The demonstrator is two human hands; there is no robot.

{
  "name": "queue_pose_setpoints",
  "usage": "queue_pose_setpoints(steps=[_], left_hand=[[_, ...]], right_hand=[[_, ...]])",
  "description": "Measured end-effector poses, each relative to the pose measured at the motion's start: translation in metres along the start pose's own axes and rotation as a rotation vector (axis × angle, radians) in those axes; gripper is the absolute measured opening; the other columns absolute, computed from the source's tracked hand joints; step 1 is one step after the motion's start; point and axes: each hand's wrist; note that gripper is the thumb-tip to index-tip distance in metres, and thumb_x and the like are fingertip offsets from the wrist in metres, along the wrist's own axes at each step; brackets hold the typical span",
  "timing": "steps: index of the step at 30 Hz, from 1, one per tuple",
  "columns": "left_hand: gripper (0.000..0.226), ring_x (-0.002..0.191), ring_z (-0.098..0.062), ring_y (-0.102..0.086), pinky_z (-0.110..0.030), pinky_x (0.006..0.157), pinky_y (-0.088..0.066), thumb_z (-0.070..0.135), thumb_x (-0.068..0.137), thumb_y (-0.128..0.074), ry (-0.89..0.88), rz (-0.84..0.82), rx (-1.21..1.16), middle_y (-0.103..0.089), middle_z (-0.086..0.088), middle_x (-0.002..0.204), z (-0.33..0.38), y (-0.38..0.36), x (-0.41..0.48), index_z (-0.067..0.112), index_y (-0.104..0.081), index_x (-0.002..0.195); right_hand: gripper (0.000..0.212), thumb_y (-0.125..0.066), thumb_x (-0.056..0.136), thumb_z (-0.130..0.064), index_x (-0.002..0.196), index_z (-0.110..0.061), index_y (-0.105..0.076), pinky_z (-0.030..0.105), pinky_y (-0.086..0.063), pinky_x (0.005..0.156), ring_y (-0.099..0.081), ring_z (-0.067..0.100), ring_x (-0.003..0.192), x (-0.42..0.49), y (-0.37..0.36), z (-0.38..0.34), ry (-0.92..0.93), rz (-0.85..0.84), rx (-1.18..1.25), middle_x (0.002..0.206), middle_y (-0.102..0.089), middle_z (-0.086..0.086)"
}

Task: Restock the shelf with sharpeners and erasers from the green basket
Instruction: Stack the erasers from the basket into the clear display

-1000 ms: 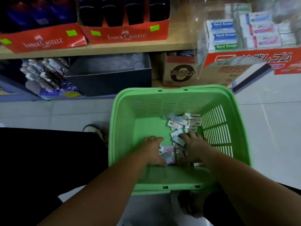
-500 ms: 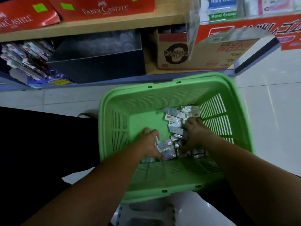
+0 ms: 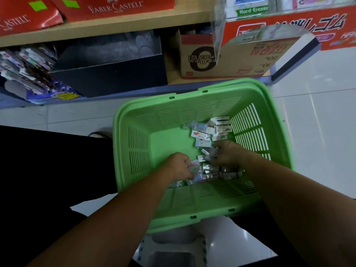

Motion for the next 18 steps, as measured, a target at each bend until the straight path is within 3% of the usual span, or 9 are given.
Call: queue_pose_setpoints(steps=[3,5,7,10,13,15,18], left_hand=[[0.02,0.074,-0.021,-0.069,-0.043,0.076,-0.063,0.014,0.074,-0.089,-0.021,0.046,-0.083,-0.073,-0.007,0.091,-0.004,0.003,-0.001,0.018,-0.073,0.085],[0.017,0.073,-0.028,-0.072,-0.049,0.074,-0.064,0.008,0.08,-0.085,-0.033,0.049,-0.142,-0.073,-0.012,0.09,0.0,0.007,-0.004,0.016,-0.072,0.087],[0.022,0.082,-0.034,-0.075,-0.051,0.074,-0.064,0.003,0.083,-0.082,-0.036,0.054,-0.219,-0.071,-0.013,0.097,0.008,0.012,-0.005,0.019,-0.07,0.091],[0.029,0.083,-0.029,-0.074,-0.047,0.077,-0.064,0.0,0.083,-0.081,-0.032,0.078,-0.339,-0.068,-0.01,0.103,0.02,0.022,-0.005,0.019,-0.069,0.102],[0.037,0.085,-0.026,-0.074,-0.034,0.07,-0.063,0.007,0.083,-0.084,-0.052,0.106,-0.439,-0.067,-0.006,0.104,0.033,0.035,-0.005,0.018,-0.066,0.113],[0.035,0.078,-0.021,-0.072,-0.03,0.064,-0.062,0.014,0.086,-0.084,-0.09,0.128,-0.464,-0.068,-0.007,0.104,0.044,0.042,-0.007,0.017,-0.061,0.112],[0.029,0.06,-0.013,-0.067,-0.026,0.053,-0.057,0.022,0.089,-0.082,-0.156,0.149,-0.447,-0.068,-0.009,0.103,0.062,0.052,-0.015,0.019,-0.056,0.1]], right_hand=[[0.022,-0.077,0.091,-0.014,0.105,-0.018,-0.061,0.019,-0.056,0.057,-0.069,0.016,0.083,-0.001,0.009,-0.006,-0.014,0.013,0.113,0.103,-0.066,0.01],[0.03,-0.08,0.088,-0.014,0.114,-0.014,-0.064,0.022,-0.055,0.059,-0.069,0.018,0.086,0.001,0.011,-0.009,-0.01,0.032,0.14,0.103,-0.066,0.007],[0.027,-0.08,0.087,-0.011,0.109,-0.014,-0.066,0.023,-0.054,0.061,-0.067,0.019,0.088,-0.001,0.015,-0.015,-0.011,0.072,0.222,0.103,-0.065,0.004],[0.015,-0.077,0.09,-0.01,0.103,-0.006,-0.071,0.026,-0.058,0.058,-0.074,0.022,0.084,0.0,0.023,-0.024,0.021,0.079,0.394,0.101,-0.073,0.01],[0.015,-0.068,0.097,-0.011,0.103,0.001,-0.074,0.041,-0.064,0.076,-0.076,0.03,0.087,-0.007,0.034,-0.033,0.065,0.047,0.522,0.097,-0.078,0.017],[0.017,-0.063,0.099,-0.011,0.107,0.0,-0.073,0.05,-0.06,0.084,-0.074,0.038,0.093,-0.013,0.038,-0.039,0.037,0.038,0.59,0.102,-0.077,0.02],[0.025,-0.053,0.096,-0.011,0.114,-0.004,-0.069,0.039,-0.052,0.063,-0.066,0.031,0.077,-0.029,0.047,-0.053,0.033,0.039,0.644,0.096,-0.07,0.018]])
Point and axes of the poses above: each hand's wrist, its own x-axis towards the middle knuckle, its own y-axis out of the back of the hand, z = x × y
